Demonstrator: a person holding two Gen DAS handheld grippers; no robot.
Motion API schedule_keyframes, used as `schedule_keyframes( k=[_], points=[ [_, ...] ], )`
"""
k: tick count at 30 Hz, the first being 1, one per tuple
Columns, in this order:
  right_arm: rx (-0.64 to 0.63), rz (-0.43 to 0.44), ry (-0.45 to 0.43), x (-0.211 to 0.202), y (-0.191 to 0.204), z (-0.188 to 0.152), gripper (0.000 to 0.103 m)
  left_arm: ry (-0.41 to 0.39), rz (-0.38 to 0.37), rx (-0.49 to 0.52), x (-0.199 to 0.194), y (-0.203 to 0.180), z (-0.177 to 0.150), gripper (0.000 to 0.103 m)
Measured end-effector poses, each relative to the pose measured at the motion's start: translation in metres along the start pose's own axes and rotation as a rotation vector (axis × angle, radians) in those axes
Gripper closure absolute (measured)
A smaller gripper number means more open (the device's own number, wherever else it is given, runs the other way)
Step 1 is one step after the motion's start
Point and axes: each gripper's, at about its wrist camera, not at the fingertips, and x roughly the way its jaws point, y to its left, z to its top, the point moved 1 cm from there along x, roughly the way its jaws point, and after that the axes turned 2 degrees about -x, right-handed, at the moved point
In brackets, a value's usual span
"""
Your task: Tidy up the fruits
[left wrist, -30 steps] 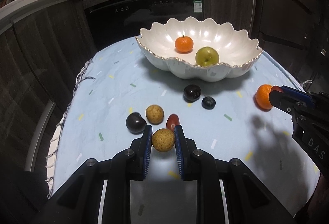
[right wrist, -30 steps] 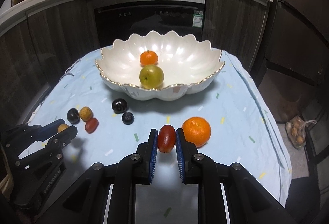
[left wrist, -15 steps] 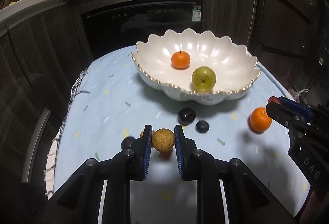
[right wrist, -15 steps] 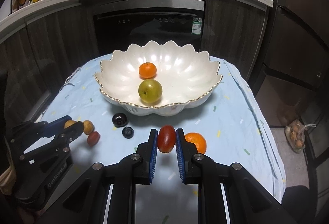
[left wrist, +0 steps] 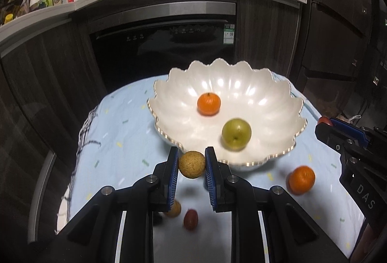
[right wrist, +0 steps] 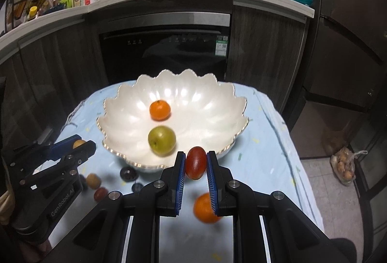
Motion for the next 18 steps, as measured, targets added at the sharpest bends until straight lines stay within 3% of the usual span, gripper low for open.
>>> schedule_keyframes(
  k=[18],
  points=[
    [0.009,-0.039,-0.022,0.027,-0.017,0.038,0.084,-0.021,0.003,0.004,0.028,-0.002,0.044,0.08]
  ],
)
